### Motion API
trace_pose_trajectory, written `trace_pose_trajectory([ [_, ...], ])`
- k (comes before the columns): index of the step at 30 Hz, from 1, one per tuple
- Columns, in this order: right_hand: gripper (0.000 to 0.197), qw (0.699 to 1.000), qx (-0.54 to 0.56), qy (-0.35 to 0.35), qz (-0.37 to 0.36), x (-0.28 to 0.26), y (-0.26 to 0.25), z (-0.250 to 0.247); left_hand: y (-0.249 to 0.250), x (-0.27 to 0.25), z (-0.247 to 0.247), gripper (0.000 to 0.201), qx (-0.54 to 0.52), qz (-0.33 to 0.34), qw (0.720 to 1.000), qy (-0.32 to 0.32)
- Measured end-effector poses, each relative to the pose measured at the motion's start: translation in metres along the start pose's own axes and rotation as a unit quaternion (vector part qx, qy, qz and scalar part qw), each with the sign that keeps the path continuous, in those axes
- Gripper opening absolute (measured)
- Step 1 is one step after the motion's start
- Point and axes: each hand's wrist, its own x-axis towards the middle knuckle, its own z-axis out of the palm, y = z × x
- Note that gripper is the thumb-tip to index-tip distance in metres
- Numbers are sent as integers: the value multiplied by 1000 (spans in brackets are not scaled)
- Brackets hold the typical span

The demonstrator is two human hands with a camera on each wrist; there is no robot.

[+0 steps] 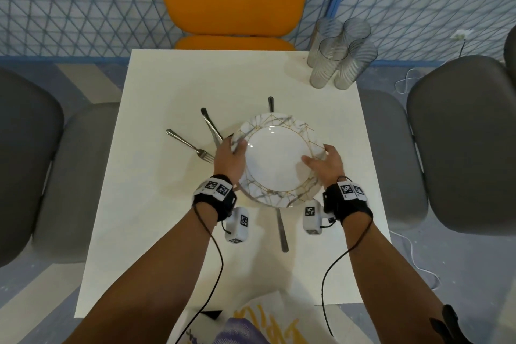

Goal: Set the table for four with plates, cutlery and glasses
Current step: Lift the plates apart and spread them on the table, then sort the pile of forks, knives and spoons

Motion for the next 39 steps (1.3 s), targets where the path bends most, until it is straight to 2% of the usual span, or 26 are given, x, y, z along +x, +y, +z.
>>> trace_pose_trajectory([
  [6,81,994,-37,90,40,36,37,-79,21,6,80,56,118,-7,977,-174],
  [9,63,991,-51,107,54,53,51,-107,28,11,114,58,159,3,966,-204],
  [14,61,989,-96,96,60,70,67,-126,32,20,158,64,254,10,948,-193],
  [18,57,990,-81,100,63,82,74,-133,31,25,176,59,257,30,951,-171],
  [22,67,987,-105,101,68,94,72,-138,33,28,183,61,254,42,954,-156],
  [26,68,986,-118,84,78,107,75,-139,34,31,179,63,222,25,959,-174],
  [29,77,983,-145,80,83,106,72,-137,32,28,166,51,164,22,972,-165],
  [31,81,967,-211,114,87,98,67,-134,28,26,151,40,117,20,984,-135],
  [33,75,950,-250,180,49,83,57,-127,21,24,131,28,87,19,991,-96],
  [36,58,935,-238,258,-44,65,50,-110,4,19,99,15,71,35,995,-53],
  [39,44,921,-242,254,-168,38,42,-80,-21,10,71,12,91,44,994,-29],
])
